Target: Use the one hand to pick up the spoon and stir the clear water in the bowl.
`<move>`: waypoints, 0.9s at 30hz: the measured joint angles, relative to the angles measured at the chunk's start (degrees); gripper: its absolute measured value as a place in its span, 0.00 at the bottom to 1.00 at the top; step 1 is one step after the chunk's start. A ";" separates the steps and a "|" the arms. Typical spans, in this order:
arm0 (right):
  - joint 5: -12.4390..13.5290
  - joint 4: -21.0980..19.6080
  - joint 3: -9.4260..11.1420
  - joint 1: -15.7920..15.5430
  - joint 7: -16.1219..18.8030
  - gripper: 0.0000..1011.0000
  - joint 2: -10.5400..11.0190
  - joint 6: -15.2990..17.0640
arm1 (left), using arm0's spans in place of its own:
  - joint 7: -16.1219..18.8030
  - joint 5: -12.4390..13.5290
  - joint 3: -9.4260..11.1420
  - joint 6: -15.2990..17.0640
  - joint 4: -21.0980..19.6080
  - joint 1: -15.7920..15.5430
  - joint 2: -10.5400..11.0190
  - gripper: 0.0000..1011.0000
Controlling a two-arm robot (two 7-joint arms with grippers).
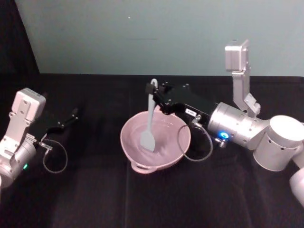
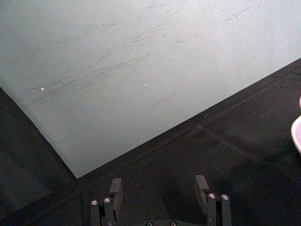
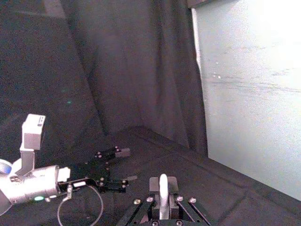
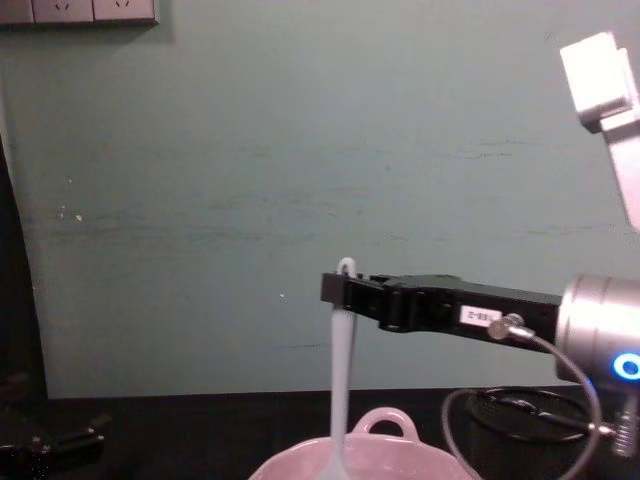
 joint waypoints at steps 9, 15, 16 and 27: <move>-0.48 5.39 -1.72 4.00 1.45 0.11 -2.94 -0.92 | 0.00 0.00 0.00 0.00 0.00 0.00 0.00 1.00; -0.95 9.96 -1.85 6.49 2.08 0.11 -4.33 -2.03 | 0.00 0.00 0.00 0.00 0.00 0.00 0.00 1.00; -0.99 10.44 -1.75 6.75 2.08 0.11 -4.39 -2.13 | 0.00 0.00 0.00 0.00 0.00 0.00 0.00 1.00; -1.08 9.07 1.52 5.15 0.15 0.11 -1.62 -2.27 | 0.00 0.00 0.00 0.00 0.00 0.00 0.00 1.00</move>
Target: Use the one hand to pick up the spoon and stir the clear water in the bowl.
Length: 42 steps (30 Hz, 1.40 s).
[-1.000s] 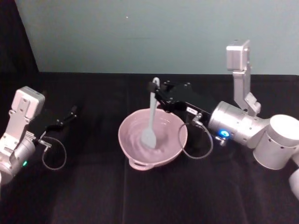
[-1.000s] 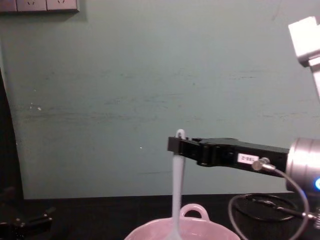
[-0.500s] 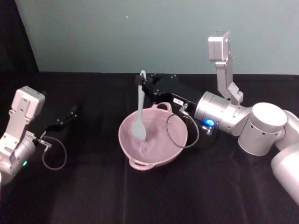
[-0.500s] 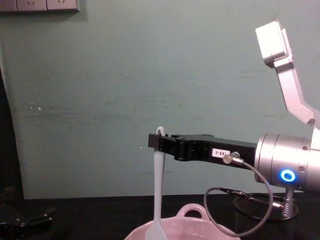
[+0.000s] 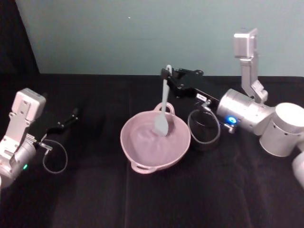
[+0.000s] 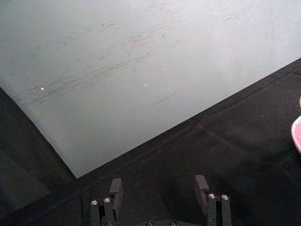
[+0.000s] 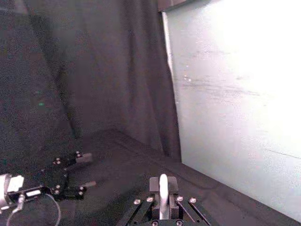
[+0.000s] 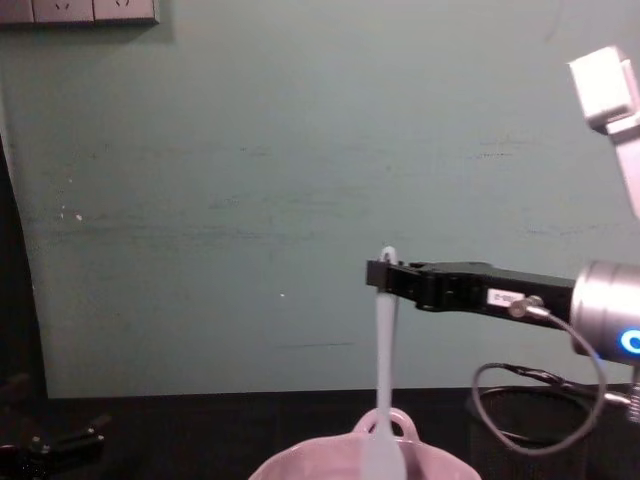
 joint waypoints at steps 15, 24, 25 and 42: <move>-1.53 -9.75 0.46 -5.75 -2.75 0.11 3.69 2.30 | 0.00 0.00 0.00 0.00 0.00 0.00 0.00 1.00; -2.65 -9.59 -1.59 -4.75 -1.93 0.11 1.64 2.29 | 0.00 0.00 0.00 0.00 0.00 0.00 0.00 1.00; -2.70 -9.44 -1.69 -4.63 -1.88 0.11 1.48 2.20 | 0.00 0.00 0.00 0.00 0.00 0.00 0.00 1.00; -3.60 -14.44 -0.75 -4.47 -2.96 0.11 2.20 2.27 | 0.00 0.00 0.00 0.00 0.00 0.00 0.00 1.00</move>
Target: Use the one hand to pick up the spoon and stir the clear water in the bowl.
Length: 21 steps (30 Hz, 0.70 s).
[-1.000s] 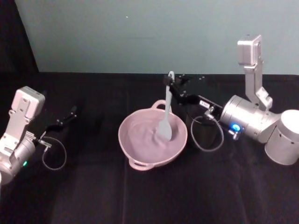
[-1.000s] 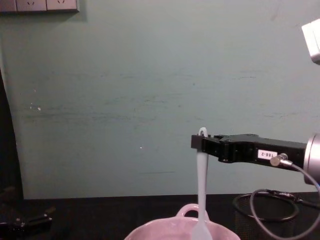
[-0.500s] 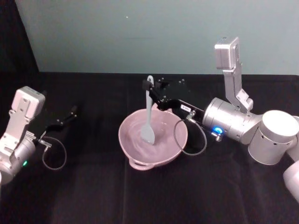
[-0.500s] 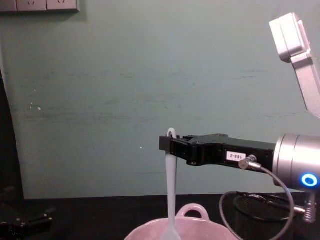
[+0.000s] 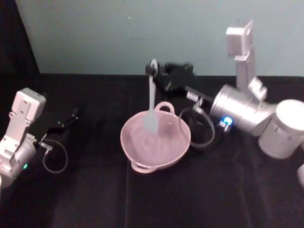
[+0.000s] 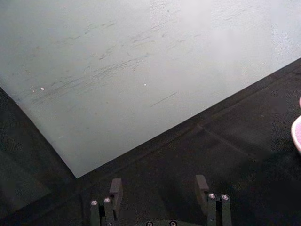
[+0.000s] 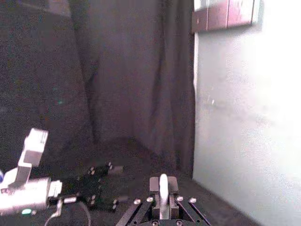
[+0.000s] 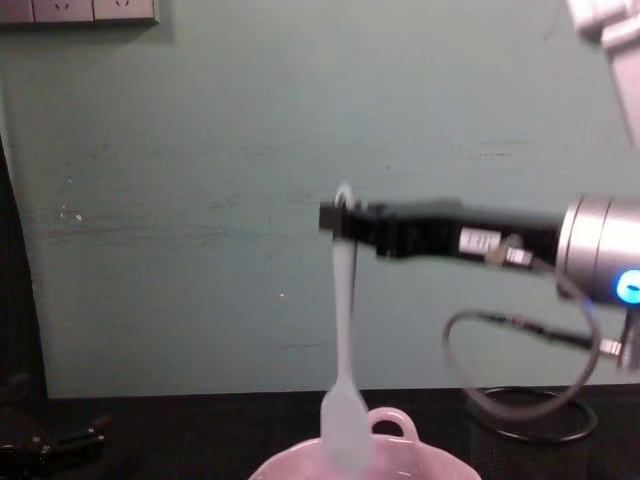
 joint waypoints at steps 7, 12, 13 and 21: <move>-0.32 -8.46 3.06 1.20 -2.60 0.11 4.37 4.64 | 0.00 0.00 0.00 0.00 0.00 0.00 0.00 1.00; -0.27 -12.82 6.10 0.44 -4.78 0.11 8.14 7.62 | 0.00 0.00 0.00 0.00 0.00 0.00 0.00 1.00; -0.24 -13.41 6.64 0.07 -5.21 0.11 8.73 8.02 | 0.00 0.00 0.00 0.00 0.00 0.00 0.00 1.00; -0.76 -17.30 10.85 -4.58 -9.25 0.11 12.86 10.80 | 0.00 0.00 0.00 0.00 0.00 0.00 0.00 1.00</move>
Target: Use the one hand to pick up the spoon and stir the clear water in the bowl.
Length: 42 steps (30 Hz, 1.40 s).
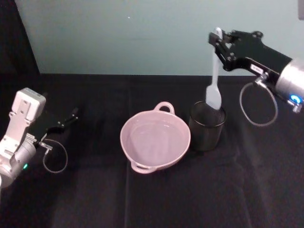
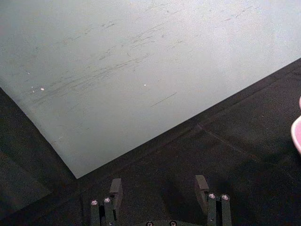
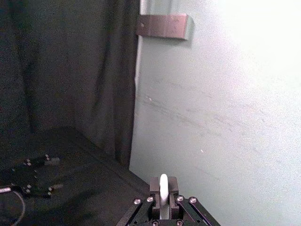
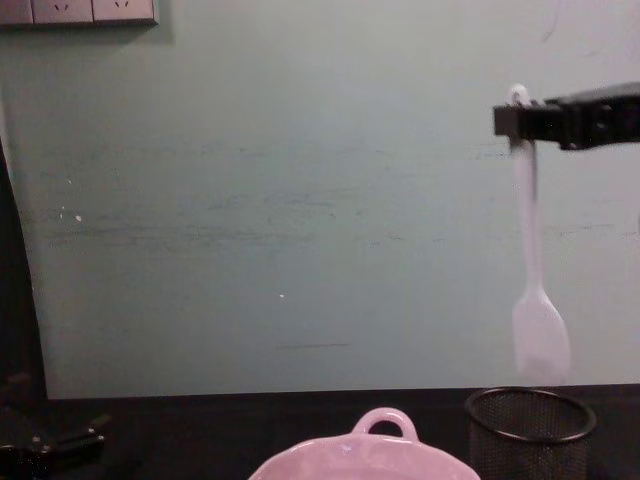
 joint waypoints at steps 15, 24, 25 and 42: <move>3.81 10.20 2.52 -4.77 1.69 0.11 -5.63 -7.93 | 0.00 0.00 0.00 0.00 0.00 0.00 0.00 1.00; 10.94 18.95 3.49 -4.30 6.20 0.11 -8.16 -9.72 | 0.00 0.00 0.00 0.00 0.00 0.00 0.00 1.00; 11.49 19.60 3.62 -4.26 6.45 0.11 -8.27 -9.81 | 0.00 0.00 0.00 0.00 0.00 0.00 0.00 1.00; 21.90 28.38 5.40 -4.01 10.21 0.11 -10.24 -11.48 | 0.00 0.00 0.00 0.00 0.00 0.00 0.00 1.00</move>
